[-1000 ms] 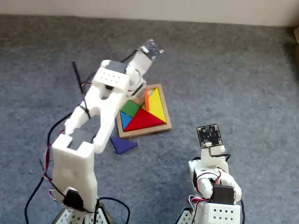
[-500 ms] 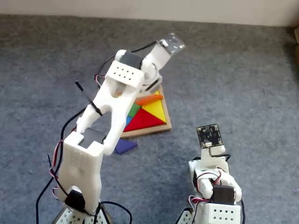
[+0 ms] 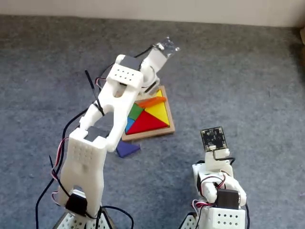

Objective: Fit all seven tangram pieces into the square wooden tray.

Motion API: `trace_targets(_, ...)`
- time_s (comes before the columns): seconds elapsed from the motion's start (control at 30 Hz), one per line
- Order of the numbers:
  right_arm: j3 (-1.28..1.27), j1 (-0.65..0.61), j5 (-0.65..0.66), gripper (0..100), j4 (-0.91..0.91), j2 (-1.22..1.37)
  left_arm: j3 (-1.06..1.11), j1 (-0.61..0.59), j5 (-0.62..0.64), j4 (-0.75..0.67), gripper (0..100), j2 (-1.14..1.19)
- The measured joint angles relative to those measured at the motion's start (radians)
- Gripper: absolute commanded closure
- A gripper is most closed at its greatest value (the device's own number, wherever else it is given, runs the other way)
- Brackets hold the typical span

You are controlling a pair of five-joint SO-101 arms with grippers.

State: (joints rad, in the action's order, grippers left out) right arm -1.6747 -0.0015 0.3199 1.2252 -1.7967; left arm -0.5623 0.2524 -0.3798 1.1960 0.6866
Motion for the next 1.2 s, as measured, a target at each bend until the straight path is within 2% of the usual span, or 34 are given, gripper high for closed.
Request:
trace_targets(0.33, 0.000, 0.000, 0.000, 99.2, 0.000, 0.000, 0.000, 0.049, 0.000, 0.204, 81, -0.029)
trace_targets(0.53, 0.000, 0.000, 0.000, 99.2, 0.000, 0.000, 0.000, 0.120, 0.000, 0.256, 81, -0.064)
trace_targets(0.83, 0.000, 0.000, 0.000, 99.2, 0.000, 0.000, 0.040, 0.155, 0.000, 0.255, 81, -0.066)
trace_targets(0.93, 0.000, 0.000, 0.000, 99.2, 0.000, 0.000, 0.072, 0.155, 0.000, 0.215, 81, -0.063)
trace_targets(1.2, 0.000, 0.000, 0.000, 99.2, 0.000, 0.000, 0.074, 0.038, -0.002, 0.087, 81, -0.003)
